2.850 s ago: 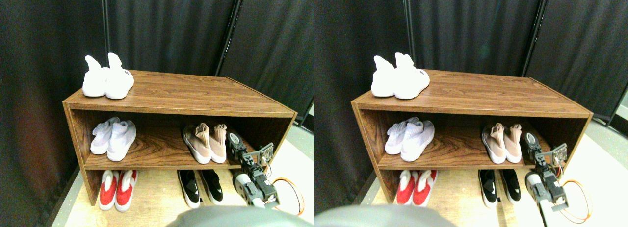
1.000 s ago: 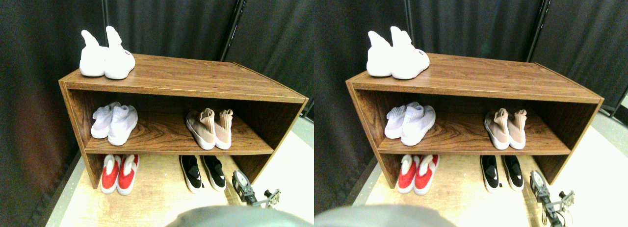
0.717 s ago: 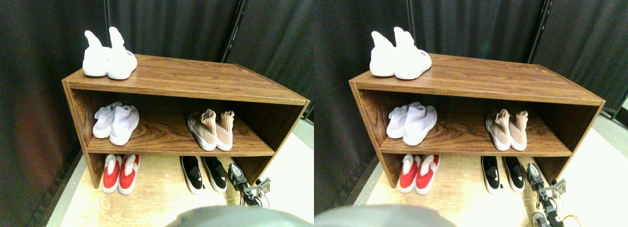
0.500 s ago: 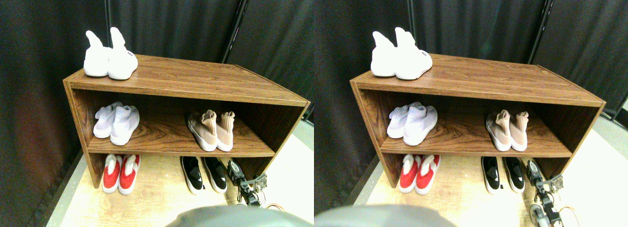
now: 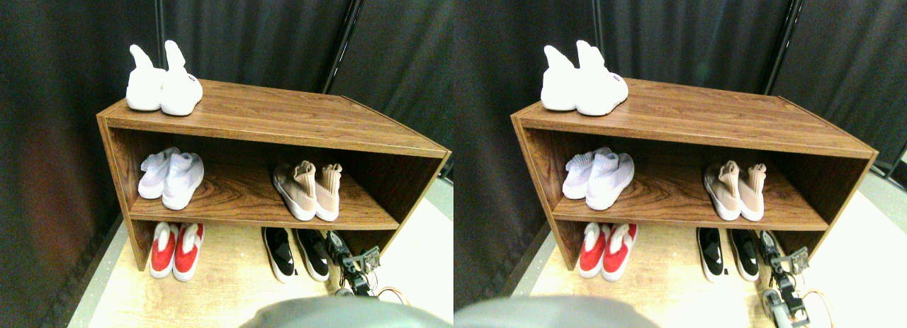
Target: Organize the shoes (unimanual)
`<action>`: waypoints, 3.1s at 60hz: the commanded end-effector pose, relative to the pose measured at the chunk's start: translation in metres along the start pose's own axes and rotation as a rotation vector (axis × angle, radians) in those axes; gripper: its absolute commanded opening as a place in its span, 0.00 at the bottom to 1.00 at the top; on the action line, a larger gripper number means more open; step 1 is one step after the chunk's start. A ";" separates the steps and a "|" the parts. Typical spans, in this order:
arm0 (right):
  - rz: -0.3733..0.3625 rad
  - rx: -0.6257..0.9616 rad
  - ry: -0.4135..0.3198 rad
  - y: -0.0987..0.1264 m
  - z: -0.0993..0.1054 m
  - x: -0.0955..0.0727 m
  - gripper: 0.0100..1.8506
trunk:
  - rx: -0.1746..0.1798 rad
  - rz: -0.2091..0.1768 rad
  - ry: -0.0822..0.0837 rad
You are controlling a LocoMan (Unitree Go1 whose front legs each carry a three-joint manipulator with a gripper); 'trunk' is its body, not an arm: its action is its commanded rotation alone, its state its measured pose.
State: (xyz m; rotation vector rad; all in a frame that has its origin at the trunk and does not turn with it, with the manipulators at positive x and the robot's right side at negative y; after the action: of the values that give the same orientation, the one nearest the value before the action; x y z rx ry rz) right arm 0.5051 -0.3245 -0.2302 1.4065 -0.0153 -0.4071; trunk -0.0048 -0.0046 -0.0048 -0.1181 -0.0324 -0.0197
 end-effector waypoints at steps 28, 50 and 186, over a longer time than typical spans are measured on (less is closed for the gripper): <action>0.023 -0.020 0.118 0.000 -0.039 -0.002 0.03 | -0.042 0.028 0.025; 0.036 0.001 0.118 0.008 -0.047 -0.015 0.03 | -0.044 0.026 0.016; 0.223 -0.016 0.168 0.039 -0.026 -0.089 0.03 | -0.031 -0.027 -0.006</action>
State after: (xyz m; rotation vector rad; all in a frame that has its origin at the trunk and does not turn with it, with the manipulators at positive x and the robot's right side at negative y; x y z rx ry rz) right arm 0.4415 -0.2731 -0.1891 1.4144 0.0088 -0.1707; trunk 0.0003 -0.0050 -0.0047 -0.1286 -0.0261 -0.0397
